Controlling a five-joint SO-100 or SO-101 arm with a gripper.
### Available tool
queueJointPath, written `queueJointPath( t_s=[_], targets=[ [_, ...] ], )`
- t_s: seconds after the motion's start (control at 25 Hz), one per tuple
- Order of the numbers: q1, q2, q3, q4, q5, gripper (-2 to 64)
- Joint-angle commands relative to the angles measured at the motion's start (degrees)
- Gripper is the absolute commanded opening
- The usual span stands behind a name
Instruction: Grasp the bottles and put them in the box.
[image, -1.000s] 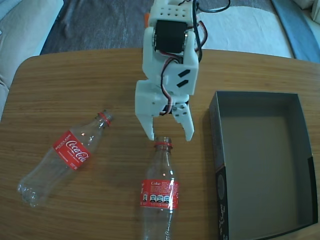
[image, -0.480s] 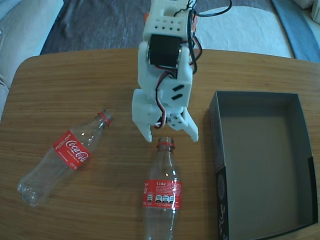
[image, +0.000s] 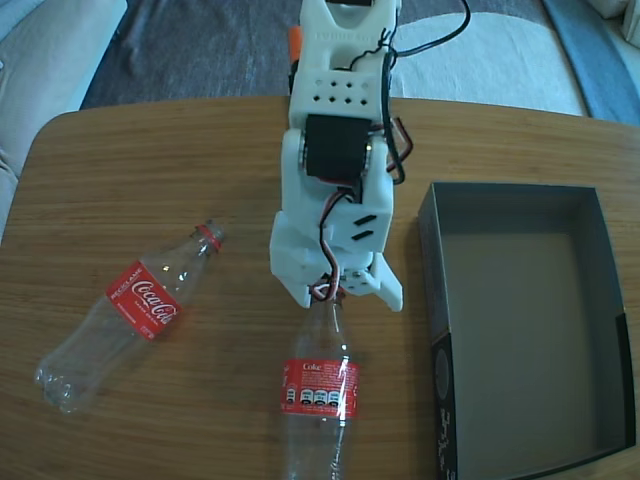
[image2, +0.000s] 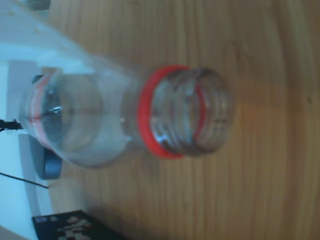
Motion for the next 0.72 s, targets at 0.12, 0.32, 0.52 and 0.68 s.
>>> queueJointPath(
  t_s=[0.12,0.32,0.52,0.68],
  targets=[
    [-1.23,-0.35,-2.99,-0.26,2.29,47.7],
    [-1.05,-0.53,-1.67,-0.26,2.29,47.7],
    [-0.62,-0.53,-0.35,-0.26,2.29,47.7],
    [-0.53,-0.53,0.88,-0.26,2.29,47.7]
  ],
)
